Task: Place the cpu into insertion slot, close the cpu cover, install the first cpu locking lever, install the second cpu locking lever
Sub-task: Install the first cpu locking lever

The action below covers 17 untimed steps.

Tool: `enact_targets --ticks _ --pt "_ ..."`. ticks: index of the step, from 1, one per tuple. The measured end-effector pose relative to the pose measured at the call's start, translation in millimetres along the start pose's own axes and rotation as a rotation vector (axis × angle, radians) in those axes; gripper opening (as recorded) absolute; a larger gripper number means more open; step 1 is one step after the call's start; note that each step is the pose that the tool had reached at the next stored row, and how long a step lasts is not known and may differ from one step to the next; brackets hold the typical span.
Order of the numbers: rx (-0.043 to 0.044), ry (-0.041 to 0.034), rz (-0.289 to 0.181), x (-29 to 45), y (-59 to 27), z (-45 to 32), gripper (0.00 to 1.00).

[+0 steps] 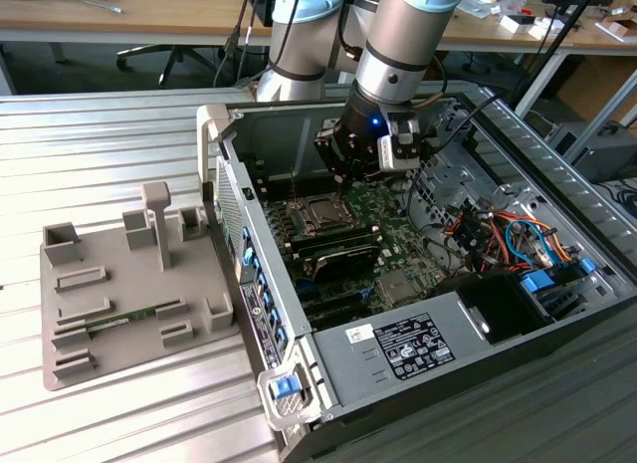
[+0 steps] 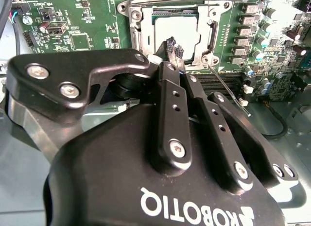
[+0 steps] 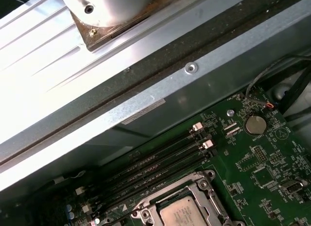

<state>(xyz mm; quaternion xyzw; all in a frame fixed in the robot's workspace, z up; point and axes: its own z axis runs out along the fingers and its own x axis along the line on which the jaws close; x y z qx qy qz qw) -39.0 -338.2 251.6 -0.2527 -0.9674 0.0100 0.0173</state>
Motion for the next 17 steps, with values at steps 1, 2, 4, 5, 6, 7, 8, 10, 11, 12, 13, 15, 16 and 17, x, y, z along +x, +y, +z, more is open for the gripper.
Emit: enact_targets --ticks 1,2,4,5,6,7,8,10,11,12,13,15,16,17 --pt "0.0001 -0.0001 -0.001 0.0 0.0 0.0 0.10" --pt "0.0002 -0.0001 -0.003 0.0 0.0 0.0 0.10" --pt "0.0006 -0.0006 -0.021 0.0 0.0 0.0 0.10" --pt "0.0009 -0.0008 -0.030 0.0 0.0 0.0 0.10" --pt "0.0010 -0.0010 -0.035 0.0 0.0 0.0 0.10" --pt "0.0013 -0.0013 -0.044 0.0 0.0 0.0 0.10" --pt "0.0015 -0.0014 -0.051 0.0 0.0 0.0 0.10" --pt "0.0016 -0.0016 -0.054 0.0 0.0 0.0 0.10" --pt "0.0017 -0.0016 -0.056 0.0 0.0 0.0 0.10" --pt "0.0018 -0.0016 -0.058 0.0 0.0 0.0 0.10" --pt "0.0018 -0.0017 -0.060 0.0 0.0 0.0 0.10" --pt "0.0018 -0.0018 -0.062 0.0 0.0 0.0 0.10" --pt "0.0019 -0.0018 -0.064 0.0 0.0 0.0 0.10" --pt "0.0019 -0.0019 -0.065 0.0 0.0 0.0 0.10"
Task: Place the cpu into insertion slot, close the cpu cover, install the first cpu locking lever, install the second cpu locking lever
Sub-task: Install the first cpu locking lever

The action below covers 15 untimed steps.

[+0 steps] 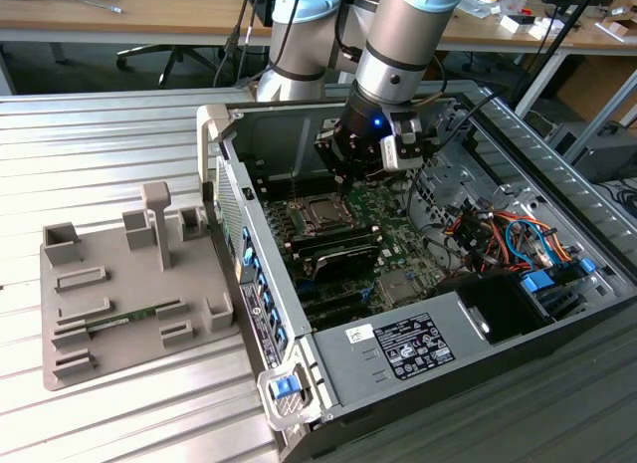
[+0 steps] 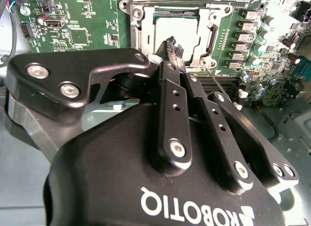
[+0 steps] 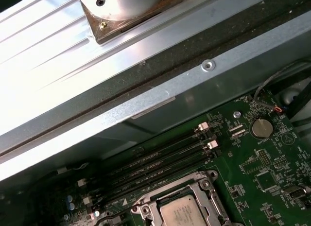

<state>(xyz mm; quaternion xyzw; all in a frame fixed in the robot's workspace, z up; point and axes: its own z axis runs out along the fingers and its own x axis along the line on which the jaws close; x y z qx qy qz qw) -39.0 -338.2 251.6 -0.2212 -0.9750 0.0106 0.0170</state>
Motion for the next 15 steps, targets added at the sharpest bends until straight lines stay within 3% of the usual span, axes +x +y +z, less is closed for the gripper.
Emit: enact_targets --ticks 15 --pt "0.0007 -0.0006 -0.024 0.0 0.0 0.0 0.10"
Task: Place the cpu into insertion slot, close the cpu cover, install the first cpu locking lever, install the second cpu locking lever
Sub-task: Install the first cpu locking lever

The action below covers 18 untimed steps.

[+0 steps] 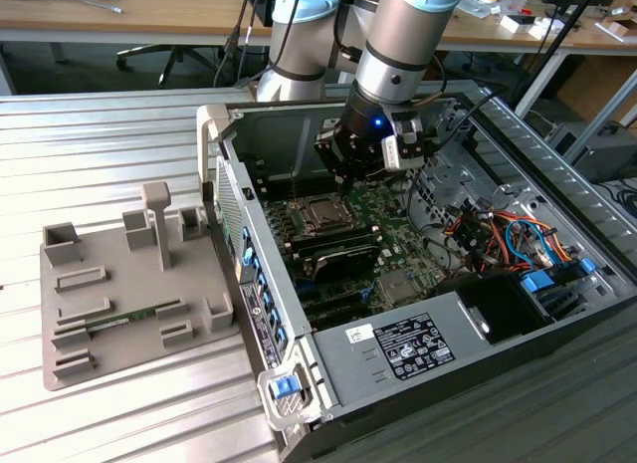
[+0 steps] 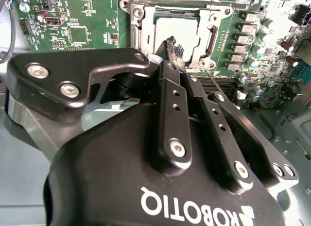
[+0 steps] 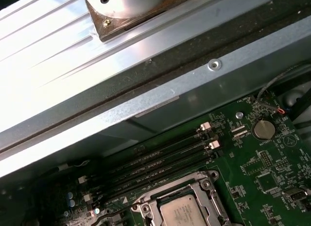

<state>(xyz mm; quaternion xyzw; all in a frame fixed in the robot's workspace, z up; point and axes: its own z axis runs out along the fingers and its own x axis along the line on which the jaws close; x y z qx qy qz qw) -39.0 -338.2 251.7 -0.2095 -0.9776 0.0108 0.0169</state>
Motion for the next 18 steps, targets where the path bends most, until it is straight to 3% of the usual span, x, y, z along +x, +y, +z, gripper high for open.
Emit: enact_targets --ticks 18 --pt "0.0007 -0.0007 -0.024 0.0 0.0 0.0 0.10"
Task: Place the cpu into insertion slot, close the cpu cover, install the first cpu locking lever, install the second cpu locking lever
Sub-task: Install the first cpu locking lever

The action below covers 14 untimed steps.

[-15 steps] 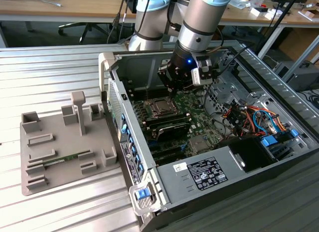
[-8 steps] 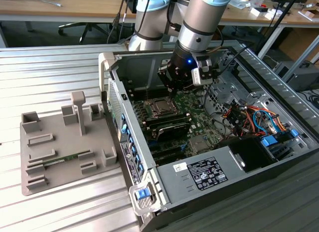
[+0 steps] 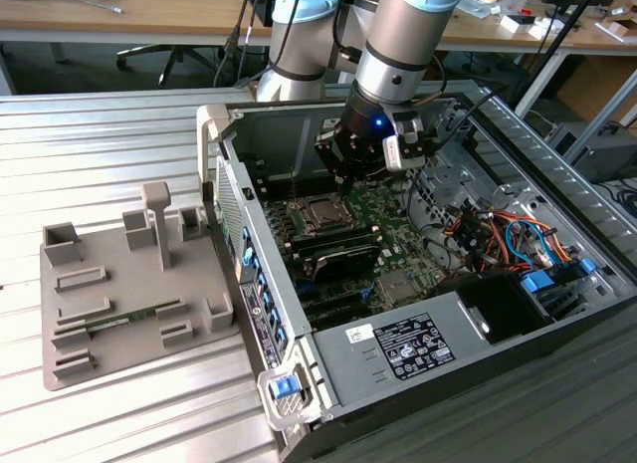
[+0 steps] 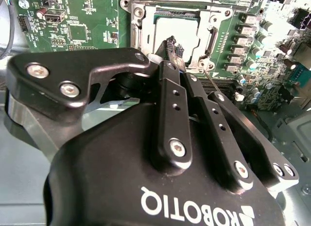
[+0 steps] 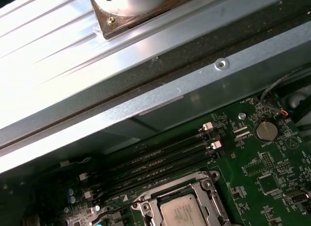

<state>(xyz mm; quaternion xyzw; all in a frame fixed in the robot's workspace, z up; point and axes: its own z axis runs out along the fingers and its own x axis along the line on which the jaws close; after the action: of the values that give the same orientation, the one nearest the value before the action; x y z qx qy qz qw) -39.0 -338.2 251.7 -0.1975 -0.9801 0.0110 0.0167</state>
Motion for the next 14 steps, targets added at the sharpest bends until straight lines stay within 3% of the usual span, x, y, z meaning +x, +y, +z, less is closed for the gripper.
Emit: enact_targets --ticks 14 --pt "0.0007 -0.0007 -0.024 0.0 0.0 0.0 0.10"
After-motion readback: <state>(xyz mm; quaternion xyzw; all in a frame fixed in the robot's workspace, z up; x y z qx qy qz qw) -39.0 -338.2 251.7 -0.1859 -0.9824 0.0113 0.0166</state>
